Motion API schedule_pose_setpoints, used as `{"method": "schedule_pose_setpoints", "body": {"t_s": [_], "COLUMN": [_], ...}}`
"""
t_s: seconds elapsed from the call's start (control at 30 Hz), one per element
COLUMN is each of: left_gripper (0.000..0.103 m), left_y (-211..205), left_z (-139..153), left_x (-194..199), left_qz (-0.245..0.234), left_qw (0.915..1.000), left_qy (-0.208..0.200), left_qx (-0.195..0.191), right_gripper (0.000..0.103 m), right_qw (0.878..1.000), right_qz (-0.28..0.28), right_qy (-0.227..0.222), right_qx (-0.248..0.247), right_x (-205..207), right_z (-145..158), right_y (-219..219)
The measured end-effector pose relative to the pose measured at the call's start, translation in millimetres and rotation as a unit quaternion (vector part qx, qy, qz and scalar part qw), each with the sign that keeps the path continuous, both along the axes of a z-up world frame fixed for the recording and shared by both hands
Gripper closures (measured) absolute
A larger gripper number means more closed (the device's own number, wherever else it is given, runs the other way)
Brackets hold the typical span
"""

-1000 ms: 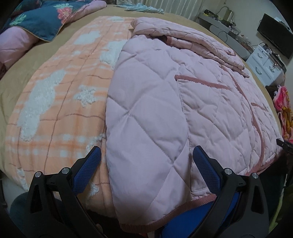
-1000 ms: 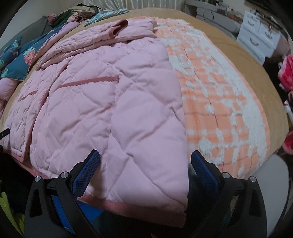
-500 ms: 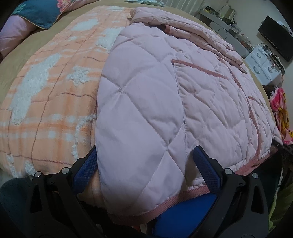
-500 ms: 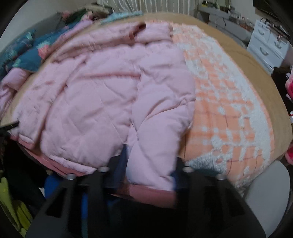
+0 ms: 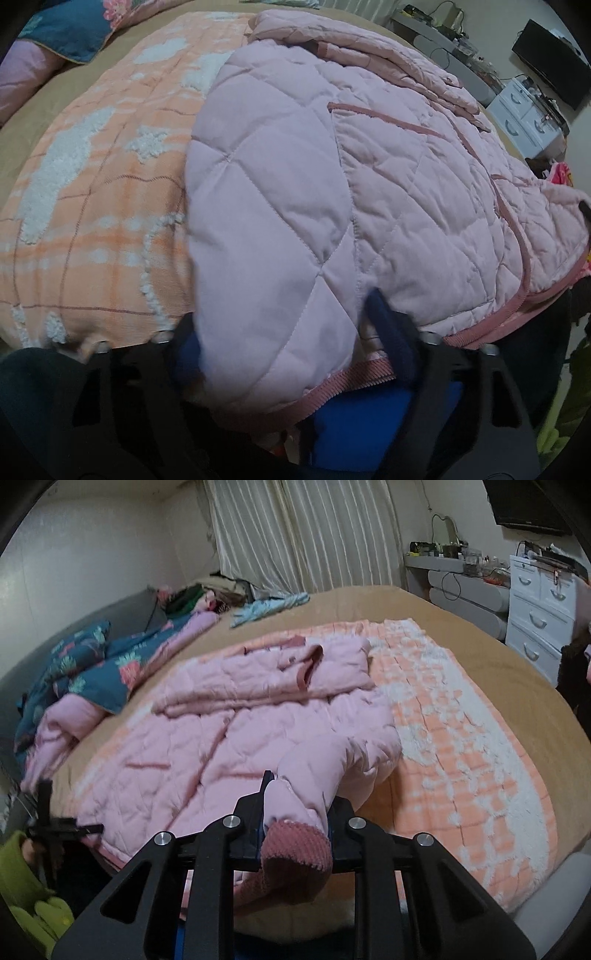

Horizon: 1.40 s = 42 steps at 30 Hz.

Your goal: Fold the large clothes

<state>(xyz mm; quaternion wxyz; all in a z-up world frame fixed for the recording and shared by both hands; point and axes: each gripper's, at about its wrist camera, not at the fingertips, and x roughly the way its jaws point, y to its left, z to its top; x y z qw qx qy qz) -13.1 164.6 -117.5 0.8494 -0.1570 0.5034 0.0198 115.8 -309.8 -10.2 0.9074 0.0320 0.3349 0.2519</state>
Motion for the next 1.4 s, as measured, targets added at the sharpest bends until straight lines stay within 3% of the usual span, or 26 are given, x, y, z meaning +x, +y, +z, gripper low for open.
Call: {"method": "schedule_pose_setpoints", "body": {"t_s": [0.03,0.07,0.1,0.27,0.83,1.4], "left_gripper": [0.048,0.068,0.079,0.092,0.095,0.095], "left_y": [-0.4,-1.1,-2.7,-14.6,-11.3,7.2], "left_z": [1.6,4.6,8.4,30.4,125.1,175.0], "left_x": [-1.1,-2.5,-3.6,-2.0,48.7,84.8], "left_qz": [0.0,-0.008,-0.01,-0.03,-0.032,-0.001], "left_qw": [1.0,0.9998,0.9997,0.9975,0.9829,0.9739], "left_qy": [-0.003,-0.014,-0.021,-0.056,-0.176,-0.224], "left_qx": [0.001,-0.009,-0.007,0.031,0.045,0.035], "right_gripper": [0.083,0.083,0.083,0.083,0.083,0.083], "right_qw": [1.0,1.0,1.0,1.0,0.998,0.996], "right_qz": [-0.001,-0.002,-0.001,-0.007,-0.021,-0.04], "right_qy": [-0.003,-0.004,-0.006,-0.016,-0.043,-0.062], "right_qx": [-0.001,0.001,0.005,0.013,0.037,0.055], "right_x": [1.2,1.9,3.5,4.8,24.9,58.8], "right_z": [1.0,1.2,2.1,5.5,42.3,87.3], "right_y": [0.7,1.5,1.7,1.9,6.1,6.4]}}
